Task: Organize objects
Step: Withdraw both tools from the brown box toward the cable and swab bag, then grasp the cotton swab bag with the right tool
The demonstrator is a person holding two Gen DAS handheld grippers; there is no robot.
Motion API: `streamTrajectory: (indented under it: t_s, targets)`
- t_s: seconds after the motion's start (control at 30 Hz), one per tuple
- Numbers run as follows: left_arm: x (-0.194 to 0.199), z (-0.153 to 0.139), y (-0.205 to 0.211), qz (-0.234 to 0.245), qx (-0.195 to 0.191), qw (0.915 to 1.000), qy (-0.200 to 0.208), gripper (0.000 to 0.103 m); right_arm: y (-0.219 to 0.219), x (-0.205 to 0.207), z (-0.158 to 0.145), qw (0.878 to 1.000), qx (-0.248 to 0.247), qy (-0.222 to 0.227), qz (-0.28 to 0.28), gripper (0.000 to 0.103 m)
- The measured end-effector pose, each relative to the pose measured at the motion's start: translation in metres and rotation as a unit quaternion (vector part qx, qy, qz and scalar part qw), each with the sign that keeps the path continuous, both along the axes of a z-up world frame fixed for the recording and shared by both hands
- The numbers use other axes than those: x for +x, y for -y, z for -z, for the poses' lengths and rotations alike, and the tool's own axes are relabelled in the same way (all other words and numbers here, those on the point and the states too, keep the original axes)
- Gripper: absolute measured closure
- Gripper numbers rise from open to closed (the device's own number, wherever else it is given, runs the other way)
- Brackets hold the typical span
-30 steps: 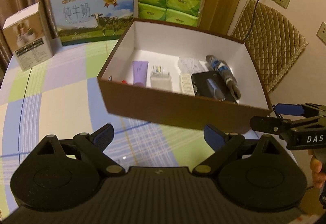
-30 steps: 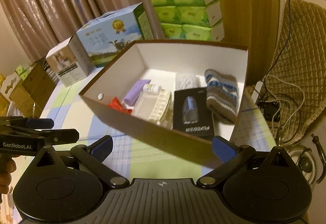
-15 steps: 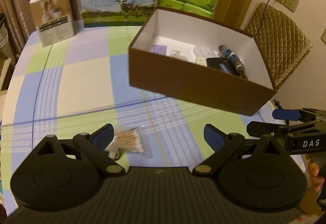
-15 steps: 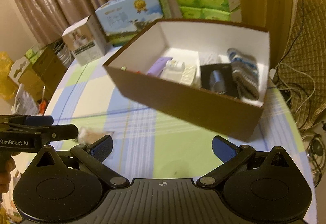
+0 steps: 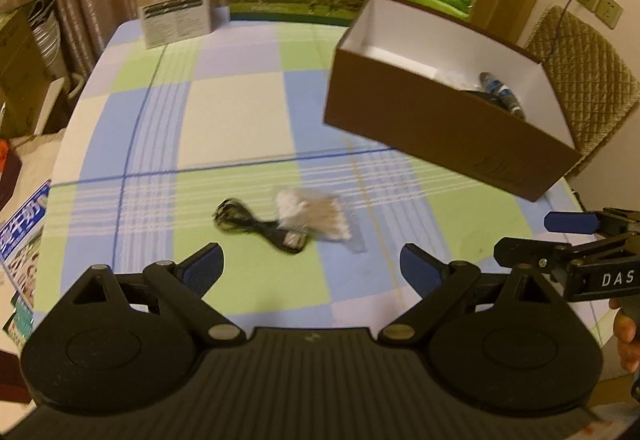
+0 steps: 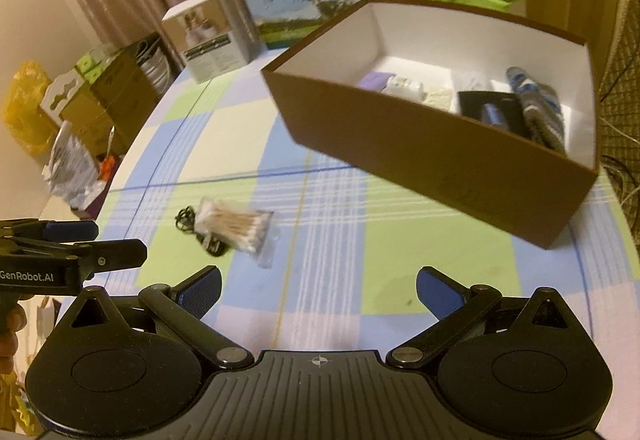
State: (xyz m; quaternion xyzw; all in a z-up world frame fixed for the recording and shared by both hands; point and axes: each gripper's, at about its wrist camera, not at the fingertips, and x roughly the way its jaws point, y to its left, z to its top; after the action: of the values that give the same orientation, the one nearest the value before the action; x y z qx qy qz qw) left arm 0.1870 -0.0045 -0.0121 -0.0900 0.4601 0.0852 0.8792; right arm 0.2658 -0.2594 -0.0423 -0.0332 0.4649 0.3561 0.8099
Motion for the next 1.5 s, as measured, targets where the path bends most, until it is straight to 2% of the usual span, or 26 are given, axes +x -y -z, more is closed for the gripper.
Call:
streamTrajectory:
  t_s: [0.33, 0.7, 1.07, 1.13, 1.33, 1.47, 1.5]
  targets:
    - [-0.021, 0.013, -0.022, -0.034, 0.001, 0.9992, -0.022, 0.01, -0.026, -0.008, 0.012, 0.999, -0.011, -0.008, -0.032, 0.002]
    - [-0.021, 0.023, -0.034, -0.044, 0.006, 0.9985, -0.033, 0.01, -0.044, -0.013, 0.025, 0.998, -0.029, -0.003, -0.055, 0.002]
    - [-0.01, 0.048, -0.047, -0.046, 0.017, 0.9978, -0.045, 0.01, -0.069, -0.011, 0.052, 0.992, -0.037, 0.044, -0.11, 0.004]
    - [-0.006, 0.053, -0.052, -0.046, 0.015, 0.9977, -0.047, 0.01, -0.076, -0.009, 0.056, 0.99, -0.033, 0.054, -0.125, 0.016]
    - [0.009, 0.068, -0.06, -0.043, 0.016, 0.9974, -0.055, 0.01, -0.099, -0.002, 0.072, 0.982, -0.036, 0.073, -0.173, 0.037]
    - [0.018, 0.078, -0.064, -0.041, 0.014, 0.997, -0.064, 0.01, -0.114, -0.002, 0.083, 0.974, -0.044, 0.09, -0.204, 0.046]
    - [0.019, 0.079, -0.065, -0.04, 0.014, 0.997, -0.065, 0.01, -0.119, -0.002, 0.086, 0.972, -0.05, 0.095, -0.211, 0.052]
